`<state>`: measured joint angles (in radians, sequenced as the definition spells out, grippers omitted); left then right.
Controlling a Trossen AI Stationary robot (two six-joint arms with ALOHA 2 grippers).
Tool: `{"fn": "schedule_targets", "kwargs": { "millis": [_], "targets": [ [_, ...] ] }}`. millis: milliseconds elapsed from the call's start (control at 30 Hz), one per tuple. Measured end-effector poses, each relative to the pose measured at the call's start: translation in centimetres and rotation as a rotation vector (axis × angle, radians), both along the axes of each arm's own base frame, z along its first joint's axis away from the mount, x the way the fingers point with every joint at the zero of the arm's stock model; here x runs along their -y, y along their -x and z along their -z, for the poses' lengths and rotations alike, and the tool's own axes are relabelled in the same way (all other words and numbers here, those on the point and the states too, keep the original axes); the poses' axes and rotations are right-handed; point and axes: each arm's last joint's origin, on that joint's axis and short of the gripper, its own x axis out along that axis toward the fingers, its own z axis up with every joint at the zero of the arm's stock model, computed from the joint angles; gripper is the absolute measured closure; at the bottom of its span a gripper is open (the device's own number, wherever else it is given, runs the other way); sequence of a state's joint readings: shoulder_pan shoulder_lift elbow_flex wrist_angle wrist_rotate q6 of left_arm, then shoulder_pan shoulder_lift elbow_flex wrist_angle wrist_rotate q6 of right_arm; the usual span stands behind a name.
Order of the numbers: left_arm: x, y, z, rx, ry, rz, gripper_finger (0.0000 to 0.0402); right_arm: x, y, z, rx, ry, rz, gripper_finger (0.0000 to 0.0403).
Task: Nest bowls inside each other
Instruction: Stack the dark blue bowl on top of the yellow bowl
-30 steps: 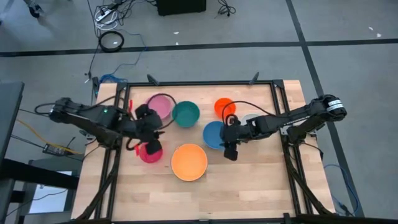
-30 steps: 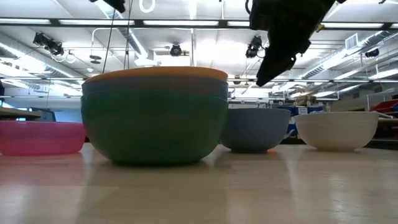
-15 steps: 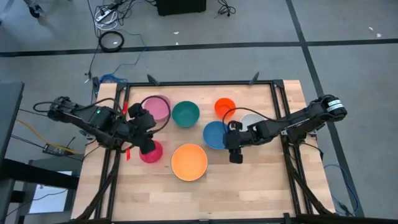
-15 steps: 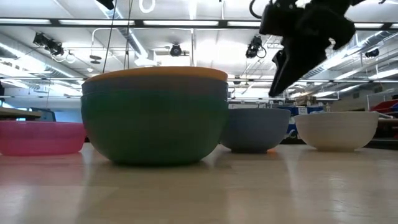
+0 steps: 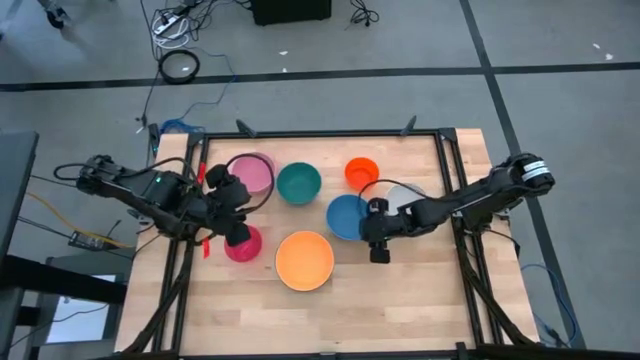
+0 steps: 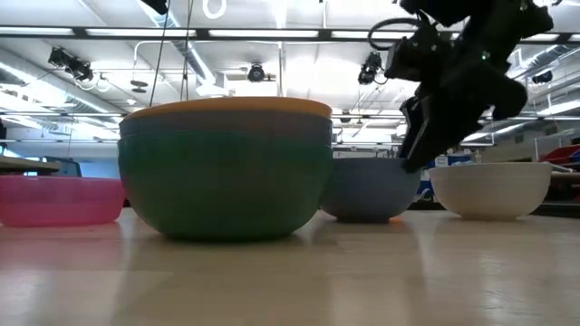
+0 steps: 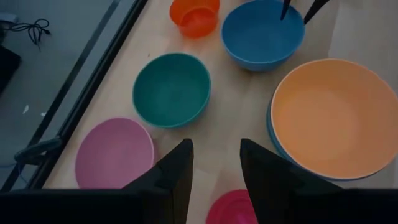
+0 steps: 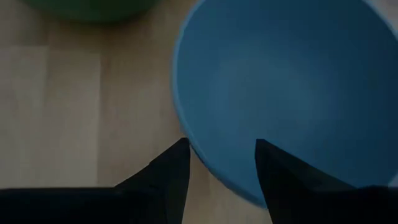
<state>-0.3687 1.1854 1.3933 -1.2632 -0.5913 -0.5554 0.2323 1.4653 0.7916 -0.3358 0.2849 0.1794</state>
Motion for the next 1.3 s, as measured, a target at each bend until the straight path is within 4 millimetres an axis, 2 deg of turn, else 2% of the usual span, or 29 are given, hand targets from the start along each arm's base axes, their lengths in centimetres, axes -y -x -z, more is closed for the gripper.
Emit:
{"fn": "schedule_targets", "kwargs": {
  "millis": [167,267,367,500,600,700,867,967,1100,1300],
  "targets": [
    [0.0,0.0,0.0,0.003,-0.002,-0.001,0.0259,-0.1,-1.3,2.4,-0.061,0.036,-0.028,0.024],
    [0.0,0.0,0.0,0.004,-0.002,-0.002,0.0259,-0.3,-2.0,3.3,-0.091,0.043,-0.031,0.0259],
    [0.0,0.0,0.0,0.003,-0.002,-0.002,0.0259,-0.4,-2.5,3.5,-0.097,0.043,-0.038,0.0299],
    [0.0,0.0,0.0,0.001,-0.003,-0.002,0.0259,-0.6,-2.7,2.9,-0.1,0.051,-0.058,0.0382],
    [0.0,0.0,0.0,0.001,-0.004,-0.002,0.0259,-1.1,-3.0,1.6,-0.073,0.087,-0.065,0.039],
    [0.0,0.0,0.2,-0.004,-0.007,-0.007,0.0259,-2.0,-3.5,-0.8,-0.023,0.121,-0.107,0.0396],
    [-0.1,0.2,1.1,-0.043,-0.026,-0.037,0.0259,-4.4,-6.1,-7.4,0.254,0.086,-0.239,0.0399],
    [-0.1,0.1,2.0,-0.065,-0.03,-0.052,0.0259,-5.8,-7.8,-10.0,0.363,0.04,-0.329,0.04],
    [-0.1,0.2,2.8,-0.092,-0.047,-0.061,0.0259,-7.1,-10.0,-10.1,0.354,-0.011,-0.422,0.0401],
    [-0.3,0.2,3.5,-0.117,-0.093,-0.068,0.0259,-7.7,-12.6,-8.0,0.282,-0.154,-0.475,0.0401]
  ]
}}
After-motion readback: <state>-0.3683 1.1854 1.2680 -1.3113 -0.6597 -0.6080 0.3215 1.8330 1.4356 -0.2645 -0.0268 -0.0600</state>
